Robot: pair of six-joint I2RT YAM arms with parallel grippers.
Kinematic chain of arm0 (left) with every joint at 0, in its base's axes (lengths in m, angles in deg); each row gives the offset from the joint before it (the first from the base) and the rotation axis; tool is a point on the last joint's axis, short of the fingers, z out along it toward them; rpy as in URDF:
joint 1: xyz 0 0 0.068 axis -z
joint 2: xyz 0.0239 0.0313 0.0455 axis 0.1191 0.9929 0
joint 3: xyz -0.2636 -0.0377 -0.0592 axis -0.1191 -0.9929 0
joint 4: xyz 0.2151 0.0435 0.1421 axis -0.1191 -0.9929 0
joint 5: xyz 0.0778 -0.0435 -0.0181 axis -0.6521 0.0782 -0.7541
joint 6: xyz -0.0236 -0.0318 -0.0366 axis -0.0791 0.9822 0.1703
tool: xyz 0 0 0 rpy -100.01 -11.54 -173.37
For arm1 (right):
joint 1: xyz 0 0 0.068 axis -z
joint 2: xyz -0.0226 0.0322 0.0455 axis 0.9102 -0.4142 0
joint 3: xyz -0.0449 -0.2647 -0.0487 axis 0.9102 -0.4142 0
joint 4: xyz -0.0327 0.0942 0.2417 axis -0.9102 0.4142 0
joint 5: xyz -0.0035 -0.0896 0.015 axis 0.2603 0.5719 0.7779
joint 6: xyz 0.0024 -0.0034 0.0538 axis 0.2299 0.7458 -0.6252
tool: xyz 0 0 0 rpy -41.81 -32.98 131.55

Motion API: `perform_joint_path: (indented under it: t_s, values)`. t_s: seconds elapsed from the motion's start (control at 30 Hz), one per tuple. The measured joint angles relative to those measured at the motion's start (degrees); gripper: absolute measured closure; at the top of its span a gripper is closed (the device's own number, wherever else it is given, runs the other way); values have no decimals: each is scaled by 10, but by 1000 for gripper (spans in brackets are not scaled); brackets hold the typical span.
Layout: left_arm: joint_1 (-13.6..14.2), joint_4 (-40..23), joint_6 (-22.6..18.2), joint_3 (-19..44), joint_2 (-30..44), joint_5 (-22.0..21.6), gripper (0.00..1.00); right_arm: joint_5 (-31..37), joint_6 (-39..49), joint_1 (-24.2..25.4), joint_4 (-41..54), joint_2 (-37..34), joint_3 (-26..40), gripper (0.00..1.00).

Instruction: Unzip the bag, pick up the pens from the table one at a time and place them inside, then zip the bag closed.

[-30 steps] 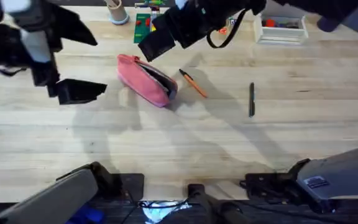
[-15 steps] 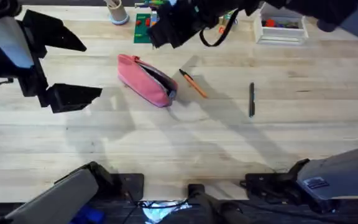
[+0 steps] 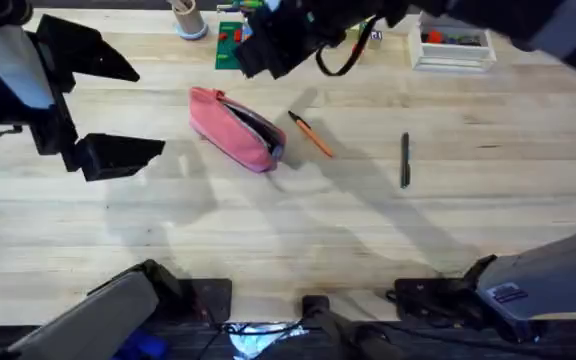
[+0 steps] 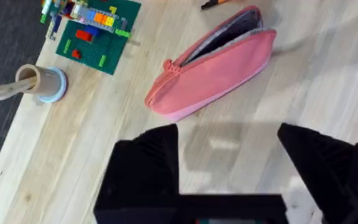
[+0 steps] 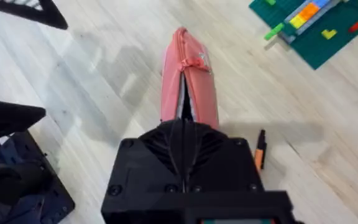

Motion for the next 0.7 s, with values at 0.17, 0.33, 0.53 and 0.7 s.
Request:
perform_joint_path:
  t_s: [0.17, 0.33, 0.53, 0.7]
  values:
    - [0, 0, 0, 0, 0, 0, 8, 0, 0, -10, 0, -36, 0, 971]
    - [0, 0, 0, 0, 0, 0, 8, 0, 0, -20, 1, -70, 0, 971]
    - [0, 0, 0, 0, 0, 0, 8, 0, 0, -26, 1, -92, 0, 971]
    - [0, 0, 0, 0, 0, 0, 8, 0, 0, -27, 0, -110, 0, 971]
